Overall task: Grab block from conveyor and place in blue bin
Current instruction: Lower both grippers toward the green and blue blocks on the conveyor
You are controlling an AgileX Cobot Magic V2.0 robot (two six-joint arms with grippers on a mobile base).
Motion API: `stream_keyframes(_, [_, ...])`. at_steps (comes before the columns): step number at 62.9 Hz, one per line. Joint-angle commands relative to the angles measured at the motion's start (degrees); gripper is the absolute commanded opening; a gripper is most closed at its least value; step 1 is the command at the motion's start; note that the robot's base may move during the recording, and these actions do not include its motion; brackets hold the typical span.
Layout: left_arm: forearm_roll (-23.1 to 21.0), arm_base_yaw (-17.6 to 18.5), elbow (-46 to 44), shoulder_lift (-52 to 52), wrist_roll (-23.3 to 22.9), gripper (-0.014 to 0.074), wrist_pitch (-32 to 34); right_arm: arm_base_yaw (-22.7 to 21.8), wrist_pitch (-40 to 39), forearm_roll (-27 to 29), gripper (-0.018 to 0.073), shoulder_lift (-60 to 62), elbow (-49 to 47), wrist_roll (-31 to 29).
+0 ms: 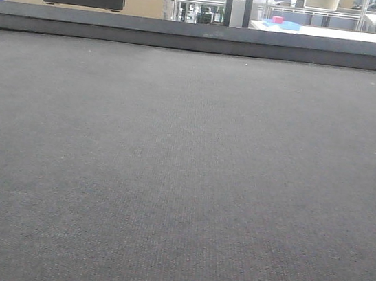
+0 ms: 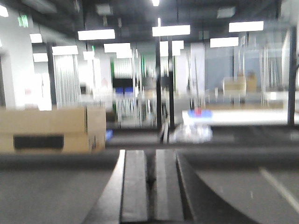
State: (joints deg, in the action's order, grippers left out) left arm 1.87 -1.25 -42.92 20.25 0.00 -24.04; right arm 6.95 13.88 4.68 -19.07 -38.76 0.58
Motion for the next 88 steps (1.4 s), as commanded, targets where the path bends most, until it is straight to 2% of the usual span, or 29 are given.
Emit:
stream_keyframes(1, [0.25, -0.23, -5.06, 5.15, 0.00, -0.0111, -7.59, -0.24, 11.95, 0.24, -0.0161, -5.27, -6.67, -0.58])
stream_keyframes(6, [0.25, -0.23, -9.13, 10.24, 0.00, -0.0111, -13.63, -0.24, 19.31, 0.24, -0.0161, -10.53, -11.82, -0.58])
stream_keyframes(13, [-0.70, -0.23, -12.88, 16.34, 0.00, -0.0111, -18.81, -0.24, 29.30, -0.15, -0.0161, -17.86, -17.40, -0.58])
stream_keyframes(23, [-5.63, -0.23, -13.77, 23.06, 0.00, -0.0111, -20.24, -0.24, 45.08, -1.95, -0.0161, -28.34, -21.71, -0.58])
stream_keyframes(29, [-8.92, -0.23, -13.64, 25.81, 0.00, -0.0111, -20.68, -0.24, 48.67, -1.95, -0.0161, -33.51, -21.73, -0.58])
stream_keyframes(47, [-10.14, -0.23, -12.31, 33.82, 0.00, -0.0111, -27.88, -0.24, 51.79, -1.02, -0.0161, -44.93, -21.73, -0.58])
stream_keyframes(69, [-8.39, -0.23, -11.43, 42.09, 0.00, -0.0111, -29.41, -0.24, 50.24, -1.02, -0.0161, -56.00, -21.73, -0.58])
stream_keyframes(83, [-8.27, -0.23, -11.43, 43.63, 0.00, -0.0111, -29.41, -0.24, 48.92, -3.18, -0.0156, -60.30, -21.73, 5.09])
stream_keyframes(88, [-8.27, -0.23, -11.43, 43.62, 0.00, -0.0111, -29.30, -0.24, 48.80, -5.10, -0.0085, -61.01, -21.73, 6.64])
